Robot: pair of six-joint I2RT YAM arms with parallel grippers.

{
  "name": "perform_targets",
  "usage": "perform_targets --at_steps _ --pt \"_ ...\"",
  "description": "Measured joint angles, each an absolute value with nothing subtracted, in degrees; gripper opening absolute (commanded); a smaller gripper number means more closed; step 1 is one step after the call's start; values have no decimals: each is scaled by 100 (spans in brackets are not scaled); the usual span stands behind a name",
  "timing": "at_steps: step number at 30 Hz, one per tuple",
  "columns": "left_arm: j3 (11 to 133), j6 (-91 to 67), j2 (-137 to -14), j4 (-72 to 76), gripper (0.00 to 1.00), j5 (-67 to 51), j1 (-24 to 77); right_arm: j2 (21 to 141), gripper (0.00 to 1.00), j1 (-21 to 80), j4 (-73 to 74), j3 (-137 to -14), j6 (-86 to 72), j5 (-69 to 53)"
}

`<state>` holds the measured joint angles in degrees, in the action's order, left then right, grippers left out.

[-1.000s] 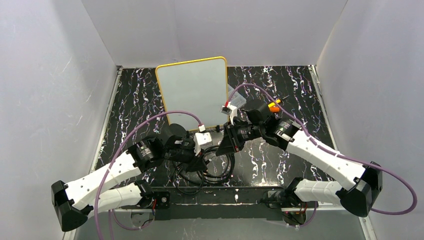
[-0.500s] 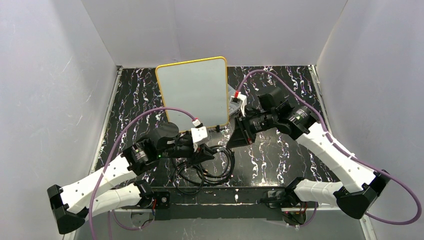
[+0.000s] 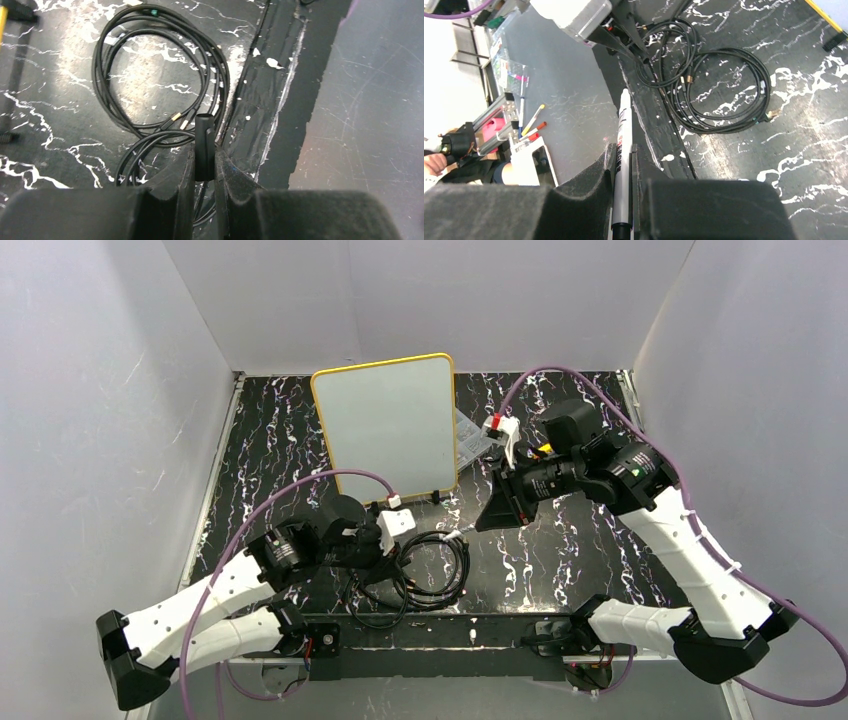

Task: Write a sentence on the whiteboard
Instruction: Place the pen cap at the center of the board.

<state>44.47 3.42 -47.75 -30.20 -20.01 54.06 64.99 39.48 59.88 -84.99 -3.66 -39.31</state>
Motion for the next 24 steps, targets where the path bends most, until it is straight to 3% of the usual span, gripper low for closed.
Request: perform_targets --at_steps 10,19,24 --pt "4447 -637 -4670 -3164 0 -467 5089 6243 1 3948 5192 -7363 -788 -2506" --pt "4021 -2161 -4510 -3229 0 -36 2762 5063 1 3948 3382 -5957 -1299 -1422" --pt "3789 -2871 -4705 -3435 0 613 2047 4670 1 3948 2620 -5509 -1352 -1146"
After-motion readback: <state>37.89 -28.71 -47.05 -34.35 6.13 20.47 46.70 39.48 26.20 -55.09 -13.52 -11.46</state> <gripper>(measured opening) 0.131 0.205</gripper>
